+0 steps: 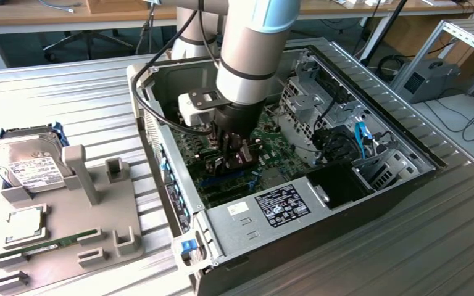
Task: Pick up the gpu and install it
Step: 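Insert the gpu into the slot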
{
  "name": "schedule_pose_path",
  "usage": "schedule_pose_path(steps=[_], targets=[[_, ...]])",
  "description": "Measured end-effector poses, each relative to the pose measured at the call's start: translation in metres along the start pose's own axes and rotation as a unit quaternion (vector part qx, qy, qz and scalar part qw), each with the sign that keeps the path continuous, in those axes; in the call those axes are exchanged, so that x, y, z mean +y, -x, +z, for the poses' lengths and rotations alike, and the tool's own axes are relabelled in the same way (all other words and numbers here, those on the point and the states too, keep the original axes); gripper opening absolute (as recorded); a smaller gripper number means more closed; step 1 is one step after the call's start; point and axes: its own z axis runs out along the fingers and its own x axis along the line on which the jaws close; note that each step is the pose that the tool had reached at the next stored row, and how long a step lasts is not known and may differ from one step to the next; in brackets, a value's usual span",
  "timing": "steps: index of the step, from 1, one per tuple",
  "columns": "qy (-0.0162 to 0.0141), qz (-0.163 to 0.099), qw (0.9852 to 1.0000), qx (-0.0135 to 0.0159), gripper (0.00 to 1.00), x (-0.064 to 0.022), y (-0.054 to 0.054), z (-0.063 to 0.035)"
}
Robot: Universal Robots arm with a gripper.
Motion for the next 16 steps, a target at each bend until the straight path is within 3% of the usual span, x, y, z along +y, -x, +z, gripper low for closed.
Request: schedule_pose_path(steps=[16], targets=[[0.0,0.0,1.0,0.0001,0.26,-0.0003,0.0003,0.0062]])
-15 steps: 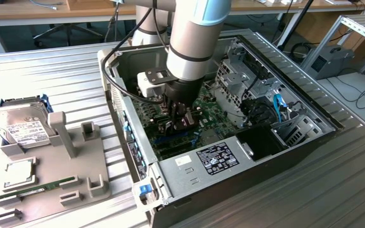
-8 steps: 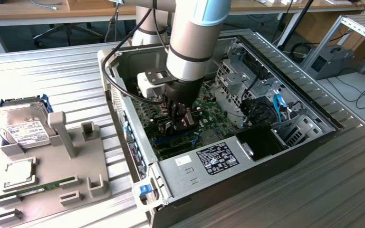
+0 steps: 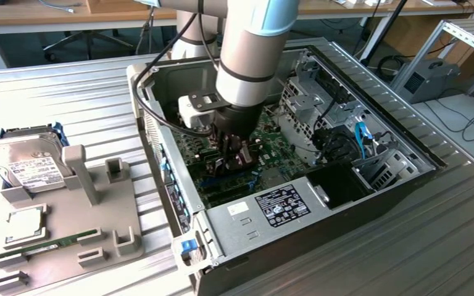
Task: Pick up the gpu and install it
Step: 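Insert the gpu into the slot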
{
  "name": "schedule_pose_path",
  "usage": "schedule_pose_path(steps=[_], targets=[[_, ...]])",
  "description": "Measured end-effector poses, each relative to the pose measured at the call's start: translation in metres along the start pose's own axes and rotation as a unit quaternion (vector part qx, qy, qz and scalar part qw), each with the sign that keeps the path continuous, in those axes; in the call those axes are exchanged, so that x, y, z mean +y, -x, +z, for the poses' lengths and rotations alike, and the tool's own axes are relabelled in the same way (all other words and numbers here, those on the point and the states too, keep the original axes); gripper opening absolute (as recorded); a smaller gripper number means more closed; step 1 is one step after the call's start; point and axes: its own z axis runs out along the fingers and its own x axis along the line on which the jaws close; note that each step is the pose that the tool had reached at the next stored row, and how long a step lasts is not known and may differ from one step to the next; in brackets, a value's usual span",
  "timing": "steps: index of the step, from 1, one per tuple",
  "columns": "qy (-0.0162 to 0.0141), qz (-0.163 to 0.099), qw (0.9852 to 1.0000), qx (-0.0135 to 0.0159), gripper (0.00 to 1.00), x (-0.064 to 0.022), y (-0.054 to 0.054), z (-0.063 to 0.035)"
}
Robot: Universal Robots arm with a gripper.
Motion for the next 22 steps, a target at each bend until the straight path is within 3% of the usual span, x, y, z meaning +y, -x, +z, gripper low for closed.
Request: schedule_pose_path(steps=[10,12,16,22], targets=[[0.0,0.0,1.0,-0.0006,0.26,0.0,0.0,0.002],[-0.0001,0.0,1.0,-0.0003,0.33,0.0,0.0,0.002],[0.0001,0.0,1.0,0.0,0.33,0.0,0.0,0.0014],[0.0,0.0,1.0,0.0005,0.33,0.0009,0.002,-0.0228]])
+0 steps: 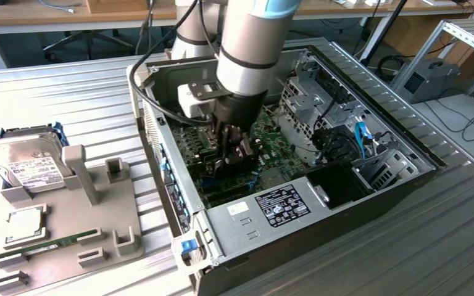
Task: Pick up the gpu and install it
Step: 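Insert the gpu into the slot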
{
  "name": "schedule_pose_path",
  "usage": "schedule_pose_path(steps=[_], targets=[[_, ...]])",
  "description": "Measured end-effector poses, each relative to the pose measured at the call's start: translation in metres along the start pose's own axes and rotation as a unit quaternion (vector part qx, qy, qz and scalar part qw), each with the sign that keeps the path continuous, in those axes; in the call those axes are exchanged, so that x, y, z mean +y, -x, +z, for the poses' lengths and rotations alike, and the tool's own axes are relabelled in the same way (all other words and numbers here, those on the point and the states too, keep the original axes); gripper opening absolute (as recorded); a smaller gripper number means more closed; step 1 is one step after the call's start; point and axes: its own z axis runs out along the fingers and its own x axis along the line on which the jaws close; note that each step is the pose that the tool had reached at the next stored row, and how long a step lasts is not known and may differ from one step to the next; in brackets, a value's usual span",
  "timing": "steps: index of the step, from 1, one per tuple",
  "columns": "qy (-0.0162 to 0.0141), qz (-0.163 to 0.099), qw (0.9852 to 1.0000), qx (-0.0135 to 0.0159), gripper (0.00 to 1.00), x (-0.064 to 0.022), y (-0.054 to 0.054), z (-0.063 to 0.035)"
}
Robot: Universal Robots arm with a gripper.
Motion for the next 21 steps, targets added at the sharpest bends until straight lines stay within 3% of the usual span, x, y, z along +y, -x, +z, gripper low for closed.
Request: schedule_pose_path(steps=[4,6,8,10,14,16,21], targets=[[0.0,0.0,1.0,0.0001,0.33,0.0006,0.002,-0.017],[0.0001,0.0,1.0,0.0,0.33,0.0004,0.002,-0.0188],[0.0047,0.0,1.0,-0.0004,0.33,-0.0045,0.002,-0.0191],[0.0072,-0.001,1.0,-0.0007,0.31,-0.0086,0.002,-0.0193],[0.0128,-0.005,0.9999,-0.001,0.13,-0.0196,0.003,-0.0197],[0.0159,-0.006,0.9999,-0.0012,0.11,-0.0251,0.003,-0.0199],[0.0174,-0.007,0.9998,-0.0012,0.11,-0.0282,0.004,-0.02]])
